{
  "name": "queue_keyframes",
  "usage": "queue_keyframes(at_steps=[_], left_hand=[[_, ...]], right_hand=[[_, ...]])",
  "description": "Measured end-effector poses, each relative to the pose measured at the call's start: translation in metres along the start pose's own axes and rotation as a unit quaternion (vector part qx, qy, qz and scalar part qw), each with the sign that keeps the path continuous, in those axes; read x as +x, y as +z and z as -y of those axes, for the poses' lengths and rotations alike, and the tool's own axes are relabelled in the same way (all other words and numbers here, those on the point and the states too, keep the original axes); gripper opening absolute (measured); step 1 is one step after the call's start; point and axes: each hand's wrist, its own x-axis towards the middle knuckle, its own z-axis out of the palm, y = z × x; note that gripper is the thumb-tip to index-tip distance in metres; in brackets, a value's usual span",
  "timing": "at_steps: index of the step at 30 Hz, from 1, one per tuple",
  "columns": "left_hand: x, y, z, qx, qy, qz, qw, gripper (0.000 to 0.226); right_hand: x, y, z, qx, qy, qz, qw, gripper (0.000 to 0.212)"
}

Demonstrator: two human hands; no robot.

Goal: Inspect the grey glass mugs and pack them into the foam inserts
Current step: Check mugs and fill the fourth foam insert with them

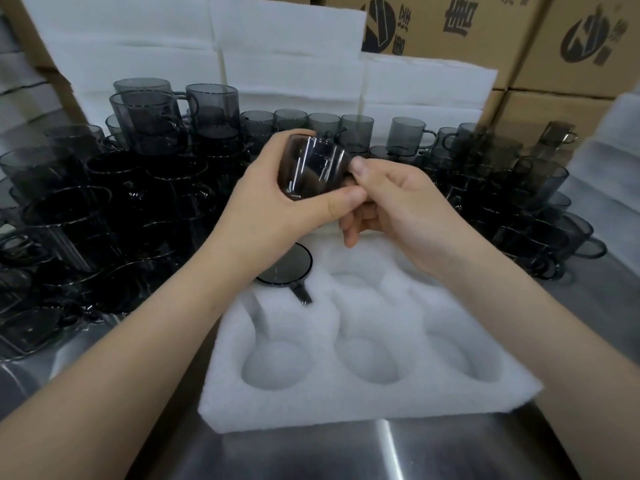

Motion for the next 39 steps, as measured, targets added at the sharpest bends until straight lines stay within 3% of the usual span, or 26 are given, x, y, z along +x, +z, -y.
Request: queue_keyframes(at_steps=[2,6,13,19,39], left_hand=[[0.000,0.001,0.000,0.008,-0.007,-0.035,0.999,0.044],[-0.002,0.002,-0.002,-0.015,-0.009,-0.021,1.000,0.028],[-0.001,0.002,-0.002,-0.004,-0.008,-0.019,1.000,0.027],[-0.002,-0.001,-0.003,-0.019,-0.002,-0.005,1.000,0.047],[0.006,-0.010,0.005,-0.129,-0.029,-0.021,0.991,0.044]], right_hand=[[-0.001,0.001,0.001,-0.007,-0.005,0.011,1.000,0.037],[-0.002,0.002,0.003,0.032,0.006,0.018,0.999,0.037],[-0.002,0.003,0.005,0.049,0.029,0.031,0.998,0.038],[-0.003,0.002,0.003,0.031,0.017,0.055,0.998,0.036],[-0.004,0.007,0.003,-0.008,-0.006,0.054,0.998,0.027]])
